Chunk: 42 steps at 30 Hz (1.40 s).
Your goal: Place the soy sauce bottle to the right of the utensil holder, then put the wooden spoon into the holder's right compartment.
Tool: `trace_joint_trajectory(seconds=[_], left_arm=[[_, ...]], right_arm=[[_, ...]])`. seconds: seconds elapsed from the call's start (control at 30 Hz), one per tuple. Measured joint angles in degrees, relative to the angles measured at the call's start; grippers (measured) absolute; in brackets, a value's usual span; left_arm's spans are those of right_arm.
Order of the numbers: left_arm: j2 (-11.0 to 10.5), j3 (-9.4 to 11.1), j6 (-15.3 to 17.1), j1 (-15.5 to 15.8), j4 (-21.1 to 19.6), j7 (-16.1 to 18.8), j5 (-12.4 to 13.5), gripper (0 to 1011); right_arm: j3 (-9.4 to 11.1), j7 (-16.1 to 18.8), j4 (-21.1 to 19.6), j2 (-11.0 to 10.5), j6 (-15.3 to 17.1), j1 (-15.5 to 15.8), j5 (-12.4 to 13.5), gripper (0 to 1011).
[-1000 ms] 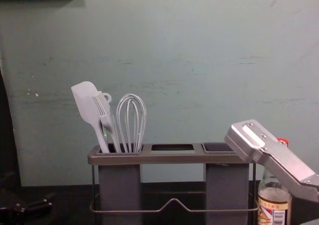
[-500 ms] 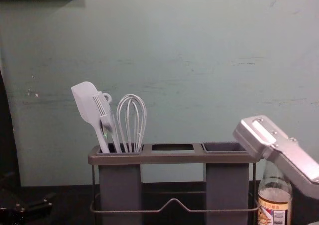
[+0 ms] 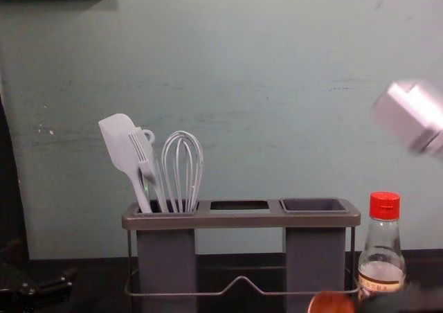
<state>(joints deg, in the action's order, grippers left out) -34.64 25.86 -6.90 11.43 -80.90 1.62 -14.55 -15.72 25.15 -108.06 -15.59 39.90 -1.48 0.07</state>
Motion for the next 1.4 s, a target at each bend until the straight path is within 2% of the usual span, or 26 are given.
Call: trace_joint_trajectory(seconds=[0.07, 0.2, 0.27, 0.3, 0.43, 0.6, 0.73, 1.03, 1.23, 1.4], left_arm=[[0.0, 0.0, 0.0, 0.0, 0.0, 0.0, 0.0, 1000], [0.0, 0.0, 0.0, 0.0, 0.0, 0.0, 0.0, 1000], [0.0, 0.0, 0.0, 0.0, 0.0, 0.0, 0.0, 1000], [0.0, 0.0, 0.0, 0.0, 0.0, 0.0, 0.0, 1000], [0.0, 0.0, 0.0, 0.0, 0.0, 0.0, 0.0, 1000], [0.0, 0.0, 0.0, 0.0, 0.0, 0.0, 0.0, 1000], [0.0, 0.0, 0.0, 0.0, 0.0, 0.0, 0.0, 1000], [0.0, 0.0, 0.0, 0.0, 0.0, 0.0, 0.0, 1000], [0.0, 0.0, 0.0, 0.0, 0.0, 0.0, 0.0, 1000], [0.0, 0.0, 0.0, 0.0, 0.0, 0.0, 0.0, 1000]], right_arm=[[1.2, -0.3, -3.3, -0.9, -2.3, 1.8, 0.5, 837], [3.2, -1.9, -6.8, -1.6, -5.7, 4.1, 1.2, 837], [3.9, -2.6, -7.9, -1.6, -7.1, 4.9, 1.4, 837], [4.7, -3.5, -8.9, -1.6, -9.0, 5.9, 1.6, 837], [6.4, -5.5, -10.9, -1.6, -13.0, 7.8, 2.2, 837], [7.6, -6.7, -12.6, -2.0, -16.2, 8.9, 3.0, 837], [7.8, -7.0, -13.3, -2.4, -16.7, 8.6, 3.4, 837], [7.3, -5.7, -12.8, -3.6, -17.5, 3.6, 5.9, 837], [6.3, -3.9, -10.9, -4.2, -17.7, -2.2, 7.7, 837], [5.2, -2.9, -8.3, -4.1, -17.2, -8.2, 9.1, 837]])
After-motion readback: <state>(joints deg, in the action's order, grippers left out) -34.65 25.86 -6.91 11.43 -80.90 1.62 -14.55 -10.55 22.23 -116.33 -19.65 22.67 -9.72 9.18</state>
